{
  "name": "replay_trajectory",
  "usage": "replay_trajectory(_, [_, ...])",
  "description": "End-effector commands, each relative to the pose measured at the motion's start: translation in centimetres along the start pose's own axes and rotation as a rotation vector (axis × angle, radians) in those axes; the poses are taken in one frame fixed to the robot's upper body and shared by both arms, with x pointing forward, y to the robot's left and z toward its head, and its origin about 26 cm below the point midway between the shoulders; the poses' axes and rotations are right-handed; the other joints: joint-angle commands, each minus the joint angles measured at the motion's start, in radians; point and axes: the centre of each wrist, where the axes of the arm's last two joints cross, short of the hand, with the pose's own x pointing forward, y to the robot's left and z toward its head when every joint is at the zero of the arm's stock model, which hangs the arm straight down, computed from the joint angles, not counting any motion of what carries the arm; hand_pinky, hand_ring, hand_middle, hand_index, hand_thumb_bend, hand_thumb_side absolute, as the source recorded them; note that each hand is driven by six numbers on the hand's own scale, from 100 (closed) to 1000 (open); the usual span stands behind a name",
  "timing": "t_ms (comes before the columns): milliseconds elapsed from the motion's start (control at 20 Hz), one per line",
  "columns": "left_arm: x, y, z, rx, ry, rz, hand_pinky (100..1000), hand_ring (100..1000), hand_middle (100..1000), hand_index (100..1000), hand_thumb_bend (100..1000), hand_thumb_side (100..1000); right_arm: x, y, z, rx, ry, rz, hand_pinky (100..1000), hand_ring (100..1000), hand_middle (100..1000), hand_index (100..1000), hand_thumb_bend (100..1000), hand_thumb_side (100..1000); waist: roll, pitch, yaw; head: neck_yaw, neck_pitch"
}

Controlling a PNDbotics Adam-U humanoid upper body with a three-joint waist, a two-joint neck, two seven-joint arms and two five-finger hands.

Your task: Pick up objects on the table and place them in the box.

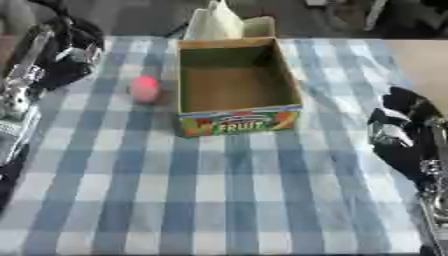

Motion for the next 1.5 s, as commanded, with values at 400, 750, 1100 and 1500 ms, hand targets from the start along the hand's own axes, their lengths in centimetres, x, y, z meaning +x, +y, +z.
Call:
replay_trajectory(400, [2.9, 2.8, -3.1, 0.056, -0.096, -0.092, 712, 621, 625, 694, 198, 298, 0.8, -0.7, -0.4, -0.004, -0.029, 0.02, 734, 820, 726, 828, 100, 100, -0.002, -0.017, -0.007, 0.005, -0.003])
replay_trajectory(750, [2.7, 3.9, -6.5, 0.037, -0.076, -0.233, 710, 625, 630, 711, 229, 258, 0.7, -0.6, -0.3, 0.004, -0.026, 0.019, 733, 820, 726, 828, 100, 100, 0.0, -0.019, -0.018, 0.01, -0.001])
replay_trajectory(1100, [0.2, 3.9, -9.7, -0.021, 0.009, -0.402, 705, 627, 626, 722, 281, 226, 0.6, -0.5, -0.2, 0.014, -0.023, 0.018, 733, 820, 726, 828, 100, 100, 0.004, -0.021, -0.035, 0.015, 0.001])
replay_trajectory(1500, [-3.0, 1.9, -11.4, -0.128, 0.111, -0.524, 714, 631, 628, 722, 312, 243, 0.6, -0.2, -0.2, 0.033, -0.022, 0.014, 733, 820, 726, 828, 100, 100, 0.006, -0.022, -0.056, 0.022, 0.001])
